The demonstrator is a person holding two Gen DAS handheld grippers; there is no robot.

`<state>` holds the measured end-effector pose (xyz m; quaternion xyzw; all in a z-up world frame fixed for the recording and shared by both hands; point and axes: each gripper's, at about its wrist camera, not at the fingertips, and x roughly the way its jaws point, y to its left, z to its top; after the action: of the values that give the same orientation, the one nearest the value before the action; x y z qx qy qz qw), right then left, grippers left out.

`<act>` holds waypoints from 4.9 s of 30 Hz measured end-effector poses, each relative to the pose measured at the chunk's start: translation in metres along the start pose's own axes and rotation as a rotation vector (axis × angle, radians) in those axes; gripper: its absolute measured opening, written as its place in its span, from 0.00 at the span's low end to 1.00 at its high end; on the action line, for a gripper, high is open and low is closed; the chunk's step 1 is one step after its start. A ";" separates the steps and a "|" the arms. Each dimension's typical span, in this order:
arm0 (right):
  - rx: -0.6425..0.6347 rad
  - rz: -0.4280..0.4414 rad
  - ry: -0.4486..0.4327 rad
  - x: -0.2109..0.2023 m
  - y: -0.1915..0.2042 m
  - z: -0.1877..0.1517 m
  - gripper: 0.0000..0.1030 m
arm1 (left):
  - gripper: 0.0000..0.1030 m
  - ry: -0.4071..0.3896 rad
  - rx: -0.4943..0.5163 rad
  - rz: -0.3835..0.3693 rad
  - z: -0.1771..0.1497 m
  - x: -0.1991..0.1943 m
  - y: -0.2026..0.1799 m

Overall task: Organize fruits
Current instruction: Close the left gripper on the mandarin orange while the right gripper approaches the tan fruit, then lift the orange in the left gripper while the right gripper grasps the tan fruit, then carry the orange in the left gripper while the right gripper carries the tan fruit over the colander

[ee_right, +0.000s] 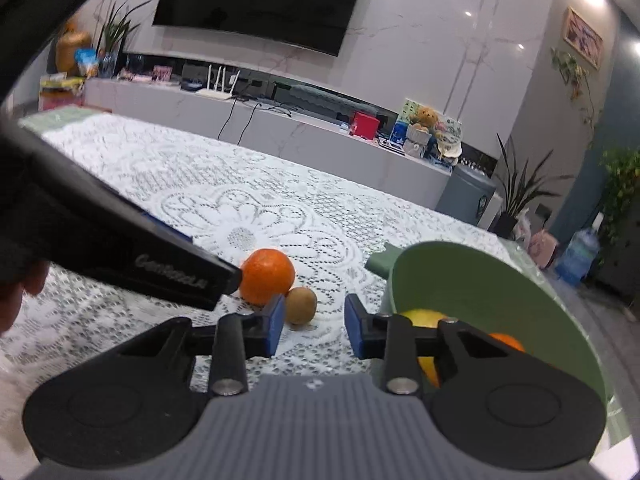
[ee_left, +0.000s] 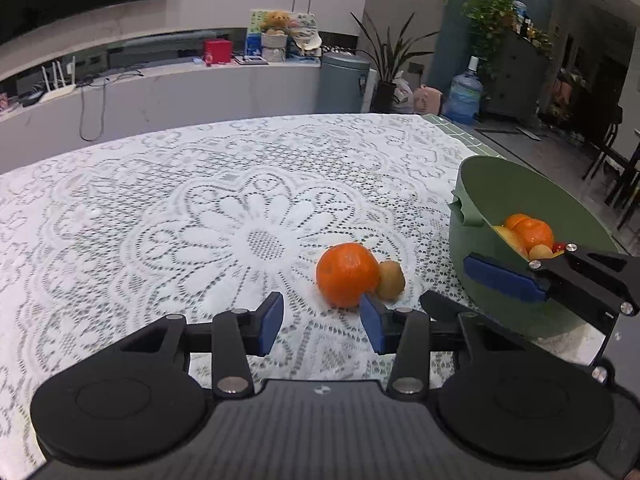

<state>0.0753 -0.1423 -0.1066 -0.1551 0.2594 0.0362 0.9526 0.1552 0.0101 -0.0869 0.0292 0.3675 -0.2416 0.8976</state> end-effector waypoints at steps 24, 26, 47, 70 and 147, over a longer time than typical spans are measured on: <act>-0.358 -0.067 -0.007 0.025 0.026 -0.012 0.24 | 0.57 0.058 -0.123 -0.169 0.017 0.044 0.021; -0.361 -0.067 -0.009 0.024 0.025 -0.013 0.24 | 0.57 0.066 -0.148 -0.180 0.017 0.048 0.023; -0.367 -0.078 -0.022 0.015 0.051 -0.008 0.24 | 0.48 0.017 -0.277 -0.061 0.015 0.004 0.047; -0.301 -0.046 0.021 0.050 0.029 0.005 0.19 | 0.48 0.046 -0.268 -0.001 0.004 -0.005 0.042; 0.663 0.098 0.128 0.009 -0.239 -0.017 0.20 | 0.48 0.177 0.077 -0.127 0.093 0.068 -0.130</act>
<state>0.1105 -0.3747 -0.0584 0.1737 0.3234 -0.0140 0.9301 0.1980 -0.1545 -0.0487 0.0617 0.4368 -0.3086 0.8427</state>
